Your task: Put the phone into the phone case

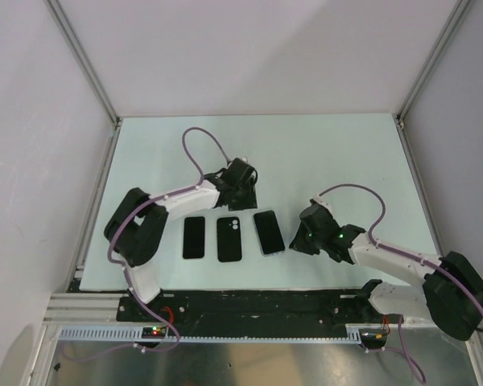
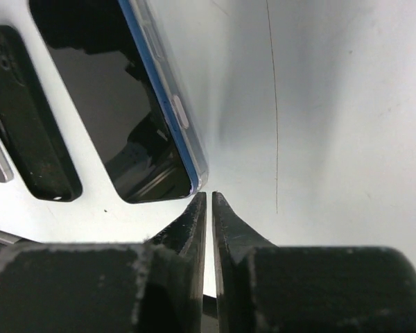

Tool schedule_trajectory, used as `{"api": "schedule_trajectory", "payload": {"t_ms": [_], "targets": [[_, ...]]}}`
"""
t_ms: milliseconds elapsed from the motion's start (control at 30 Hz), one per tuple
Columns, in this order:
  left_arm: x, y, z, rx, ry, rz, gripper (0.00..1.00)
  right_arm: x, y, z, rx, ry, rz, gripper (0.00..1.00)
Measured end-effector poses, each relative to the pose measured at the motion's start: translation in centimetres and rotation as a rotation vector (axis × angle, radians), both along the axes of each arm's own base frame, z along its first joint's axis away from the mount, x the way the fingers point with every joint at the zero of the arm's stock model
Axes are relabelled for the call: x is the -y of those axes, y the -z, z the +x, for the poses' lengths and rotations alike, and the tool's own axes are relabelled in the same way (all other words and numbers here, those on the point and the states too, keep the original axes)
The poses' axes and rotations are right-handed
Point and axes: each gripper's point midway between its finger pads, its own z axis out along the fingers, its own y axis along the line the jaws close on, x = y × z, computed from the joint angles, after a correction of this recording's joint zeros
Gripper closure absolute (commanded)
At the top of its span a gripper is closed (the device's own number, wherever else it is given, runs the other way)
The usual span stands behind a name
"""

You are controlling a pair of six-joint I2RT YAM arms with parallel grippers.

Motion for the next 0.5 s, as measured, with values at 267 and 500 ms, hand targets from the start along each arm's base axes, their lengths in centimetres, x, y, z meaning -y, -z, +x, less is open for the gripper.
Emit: {"api": "schedule_trajectory", "payload": {"t_ms": [267, 500], "targets": [[-0.2, -4.9, -1.9, 0.093, 0.011, -0.071, 0.61, 0.3, -1.6, 0.8, 0.079, -0.048, -0.02, 0.67], [1.4, -2.7, -7.4, 0.023, 0.096, -0.044, 0.71, 0.3, -2.2, 2.0, 0.112, -0.101, -0.069, 0.68]]}}
